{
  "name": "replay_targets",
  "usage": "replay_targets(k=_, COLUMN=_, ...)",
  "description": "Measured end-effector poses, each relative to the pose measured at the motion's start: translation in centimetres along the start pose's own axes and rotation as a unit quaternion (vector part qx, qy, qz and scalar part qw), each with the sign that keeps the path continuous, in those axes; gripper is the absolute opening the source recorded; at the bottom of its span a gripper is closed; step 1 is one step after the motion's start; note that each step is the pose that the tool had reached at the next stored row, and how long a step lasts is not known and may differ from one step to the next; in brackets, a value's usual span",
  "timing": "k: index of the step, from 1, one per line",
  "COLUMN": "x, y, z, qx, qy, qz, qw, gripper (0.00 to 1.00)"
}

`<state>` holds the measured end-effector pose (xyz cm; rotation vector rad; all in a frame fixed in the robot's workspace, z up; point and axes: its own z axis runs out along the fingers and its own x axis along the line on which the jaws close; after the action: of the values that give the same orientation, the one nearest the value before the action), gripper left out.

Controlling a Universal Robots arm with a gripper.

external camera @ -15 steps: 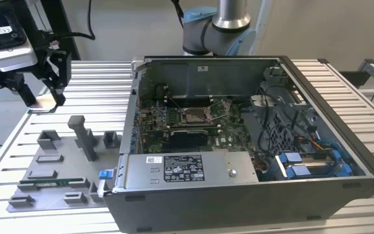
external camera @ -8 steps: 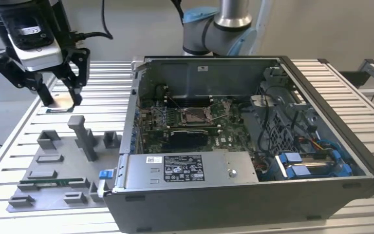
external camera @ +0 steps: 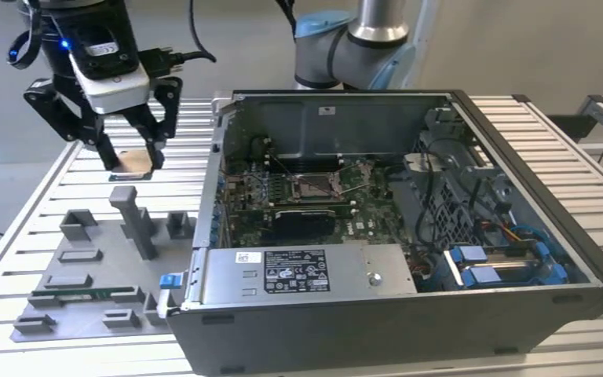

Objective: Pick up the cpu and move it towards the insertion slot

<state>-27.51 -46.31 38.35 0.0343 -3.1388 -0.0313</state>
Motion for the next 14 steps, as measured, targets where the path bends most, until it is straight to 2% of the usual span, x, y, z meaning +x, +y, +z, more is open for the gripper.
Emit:
replay_targets(k=4, x=-1.68, y=-0.04, z=0.0, qx=0.0, qy=0.0, qz=0.0, qw=1.0, gripper=0.0)
replay_targets(k=9, x=-3.25, y=-0.07, z=0.02, qx=0.0, qy=0.0, qz=0.0, qw=1.0, gripper=0.0)
replay_targets(k=14, x=-5.47, y=-0.12, z=0.03, qx=0.0, qy=0.0, qz=0.0, qw=1.0, gripper=0.0)
